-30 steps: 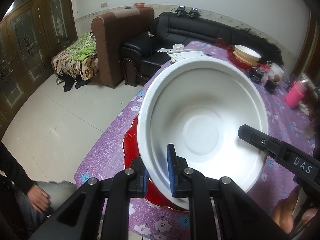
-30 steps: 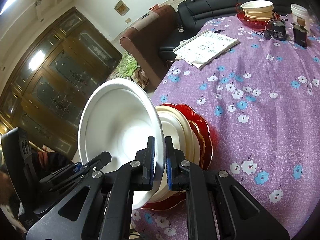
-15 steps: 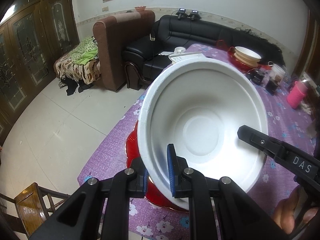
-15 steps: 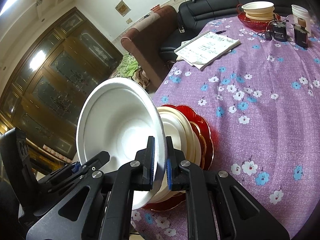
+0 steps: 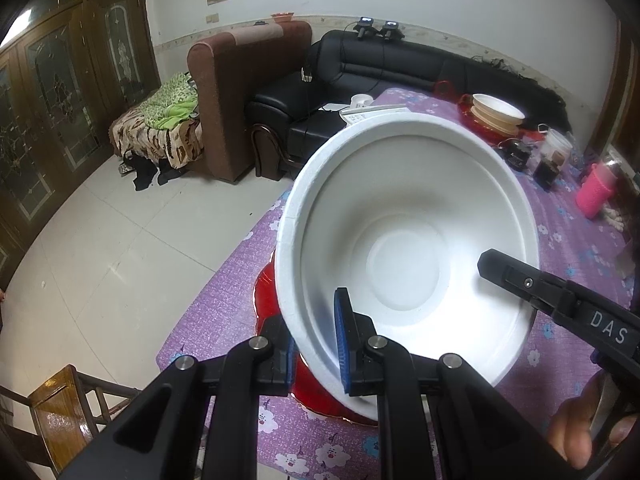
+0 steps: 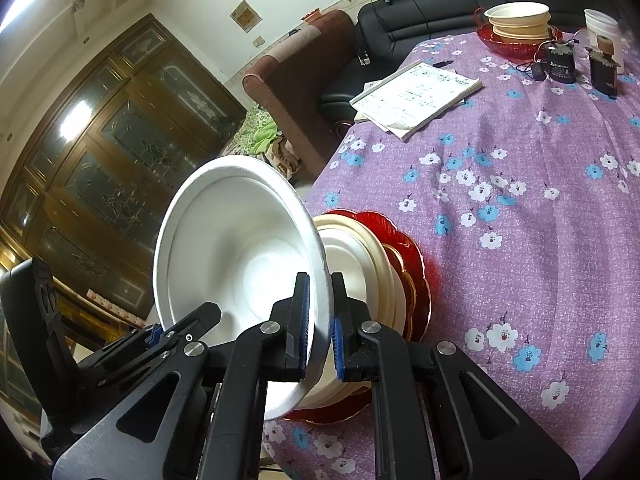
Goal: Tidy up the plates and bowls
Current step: 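Lower the white bowl into the stacked bowls and open both grippers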
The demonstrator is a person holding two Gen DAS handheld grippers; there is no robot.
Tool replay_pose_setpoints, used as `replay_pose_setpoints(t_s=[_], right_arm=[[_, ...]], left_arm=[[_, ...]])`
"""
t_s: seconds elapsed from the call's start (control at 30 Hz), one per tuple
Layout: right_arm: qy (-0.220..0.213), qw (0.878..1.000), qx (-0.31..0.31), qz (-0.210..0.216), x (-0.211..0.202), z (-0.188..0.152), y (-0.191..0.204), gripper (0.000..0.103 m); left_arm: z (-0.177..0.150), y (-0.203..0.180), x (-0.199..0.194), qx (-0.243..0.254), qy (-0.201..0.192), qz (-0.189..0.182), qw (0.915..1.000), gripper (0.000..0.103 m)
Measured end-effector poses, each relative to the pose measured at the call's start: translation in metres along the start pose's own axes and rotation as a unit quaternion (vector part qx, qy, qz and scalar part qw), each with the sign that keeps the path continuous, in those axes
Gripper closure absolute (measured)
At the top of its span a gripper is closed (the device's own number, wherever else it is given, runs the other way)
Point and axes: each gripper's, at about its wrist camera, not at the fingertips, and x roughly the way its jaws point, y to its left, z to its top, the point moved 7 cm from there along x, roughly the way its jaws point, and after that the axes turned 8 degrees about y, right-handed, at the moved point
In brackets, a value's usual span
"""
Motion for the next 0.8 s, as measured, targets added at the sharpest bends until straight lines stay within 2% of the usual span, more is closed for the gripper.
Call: replay_pose_setpoints(t_s=[0.8], right_arm=[[-0.008, 1.000, 0.012, 0.007, -0.0048, -0.0022, -0.0028, 0.093]], left_arm=[[-0.0019, 0.0020, 0.0053, -0.015, 0.003, -0.011, 0.9998, 0.087]])
